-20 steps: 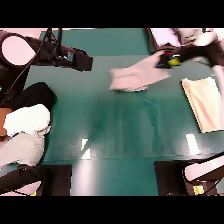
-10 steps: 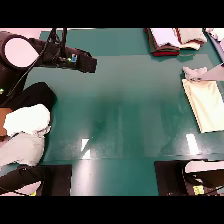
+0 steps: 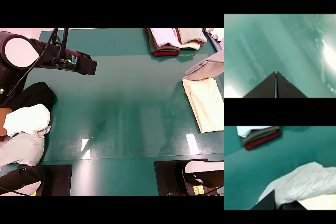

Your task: Fold the shirts.

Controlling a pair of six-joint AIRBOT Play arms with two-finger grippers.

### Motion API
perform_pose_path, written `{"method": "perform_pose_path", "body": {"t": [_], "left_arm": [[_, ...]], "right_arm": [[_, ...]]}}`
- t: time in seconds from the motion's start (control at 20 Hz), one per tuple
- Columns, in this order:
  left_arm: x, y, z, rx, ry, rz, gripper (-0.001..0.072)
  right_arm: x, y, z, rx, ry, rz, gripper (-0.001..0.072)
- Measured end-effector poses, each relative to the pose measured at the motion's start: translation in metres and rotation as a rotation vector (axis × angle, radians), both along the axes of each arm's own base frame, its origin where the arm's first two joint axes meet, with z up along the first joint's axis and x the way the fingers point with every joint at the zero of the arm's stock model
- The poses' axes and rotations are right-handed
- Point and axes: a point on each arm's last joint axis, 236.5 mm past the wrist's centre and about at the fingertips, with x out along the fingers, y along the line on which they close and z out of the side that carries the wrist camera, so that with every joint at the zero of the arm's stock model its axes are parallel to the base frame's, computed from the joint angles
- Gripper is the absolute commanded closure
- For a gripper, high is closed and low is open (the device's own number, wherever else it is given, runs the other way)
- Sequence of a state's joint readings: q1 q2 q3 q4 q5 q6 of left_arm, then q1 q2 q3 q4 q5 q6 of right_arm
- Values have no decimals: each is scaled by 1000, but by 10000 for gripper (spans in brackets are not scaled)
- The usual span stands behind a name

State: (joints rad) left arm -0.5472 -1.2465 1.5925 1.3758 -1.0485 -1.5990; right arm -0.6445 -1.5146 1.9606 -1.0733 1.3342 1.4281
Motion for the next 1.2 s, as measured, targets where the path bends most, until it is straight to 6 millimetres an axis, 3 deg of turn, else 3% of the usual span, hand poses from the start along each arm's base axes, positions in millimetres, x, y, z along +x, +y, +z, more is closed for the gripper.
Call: {"method": "perform_pose_path", "body": {"t": [0.2,0.45,0.5,0.6,0.65,0.8,0.95,1.05,1.2], "left_arm": [[-2,1,-2,7,8,-2,687],[-2,1,-3,11,9,-6,687],[-2,1,-3,13,8,-7,687],[-2,1,-3,13,8,-7,687],[-2,1,-3,13,7,-8,687],[-2,1,-3,14,6,-9,686],[-2,1,-3,14,6,-9,686],[-2,1,-2,13,4,-9,687],[0,0,0,5,-7,-6,686]], "right_arm": [[-35,-10,-3,-33,64,-60,702],[-103,-17,-50,38,199,-162,697],[-119,-17,-64,50,238,-183,618],[-156,-17,-100,60,342,-229,246],[-174,-16,-117,63,391,-250,169],[-221,-16,-154,75,504,-313,170],[-221,-10,-148,83,452,-329,171],[-198,4,-124,78,351,-288,171],[-150,50,-77,54,195,-137,177]]}}
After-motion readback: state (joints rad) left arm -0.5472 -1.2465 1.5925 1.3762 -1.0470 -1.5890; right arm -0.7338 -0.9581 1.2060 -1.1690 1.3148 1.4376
